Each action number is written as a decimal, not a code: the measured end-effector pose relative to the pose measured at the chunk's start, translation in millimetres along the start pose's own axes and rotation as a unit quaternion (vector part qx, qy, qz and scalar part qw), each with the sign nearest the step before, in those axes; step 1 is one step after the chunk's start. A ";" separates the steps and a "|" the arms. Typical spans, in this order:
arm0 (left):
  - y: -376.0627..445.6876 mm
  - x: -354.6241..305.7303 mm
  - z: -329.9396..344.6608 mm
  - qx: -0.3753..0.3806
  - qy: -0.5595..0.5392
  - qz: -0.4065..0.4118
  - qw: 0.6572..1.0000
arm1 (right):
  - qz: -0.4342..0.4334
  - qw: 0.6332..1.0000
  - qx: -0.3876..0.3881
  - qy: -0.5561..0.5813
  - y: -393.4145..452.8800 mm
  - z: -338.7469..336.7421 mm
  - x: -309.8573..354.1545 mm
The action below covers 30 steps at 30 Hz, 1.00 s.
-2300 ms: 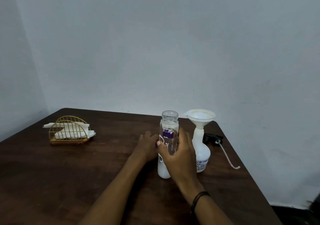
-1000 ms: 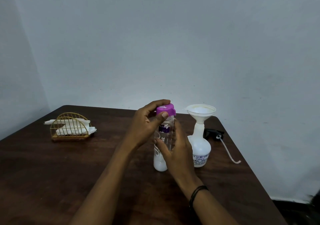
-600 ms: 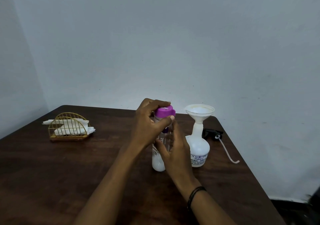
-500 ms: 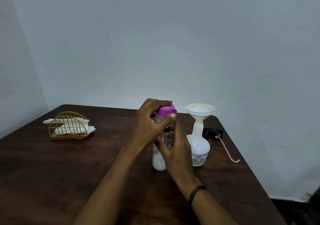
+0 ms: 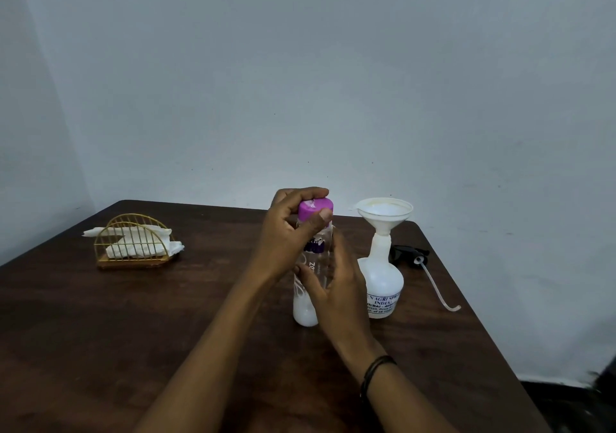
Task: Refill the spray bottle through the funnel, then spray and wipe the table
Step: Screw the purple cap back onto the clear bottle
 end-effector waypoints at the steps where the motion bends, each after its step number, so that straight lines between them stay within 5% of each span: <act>1: 0.2 2.2 1.3 0.008 -0.024 -0.005 1.000 | 0.002 1.000 -0.001 0.004 0.4 -0.9 -1.2; 5: -0.7 5.1 5.6 0.011 -0.107 -0.031 0.994 | 0.006 1.000 0.005 0.016 0.4 -2.2 -3.9; 8: -5.1 3.0 7.5 -0.062 -0.011 0.004 0.998 | 0.003 1.000 0.012 0.011 -1.5 -0.2 -1.9; 11: -9.9 4.2 3.4 -0.126 -0.036 0.037 0.991 | -0.005 1.000 0.016 0.000 -2.5 0.7 -0.1; 15: -5.2 14.3 9.0 -0.078 -0.130 0.014 0.988 | 0.003 1.000 0.015 0.005 -2.1 -0.8 -0.3; 20: -6.8 14.2 5.9 -0.131 -0.065 0.022 0.989 | 0.005 1.000 0.014 0.022 -1.6 -2.7 0.6; 25: -2.5 25.6 10.2 -0.093 -0.159 -0.014 0.983 | 0.009 1.000 0.012 0.016 -1.7 -1.6 -1.1; 30: -7.6 16.5 6.1 -0.136 -0.066 0.021 0.988 | 0.005 1.000 0.012 0.020 -1.9 -2.4 0.5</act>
Point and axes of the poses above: each hand's wrist, its own y-axis towards the middle knuckle, its own z-axis out of the palm, x = y × z, the point moved 6 cm from there along y, towards the middle knuckle, and after that the axes turned 6 degrees about x, right-handed, at the moved point
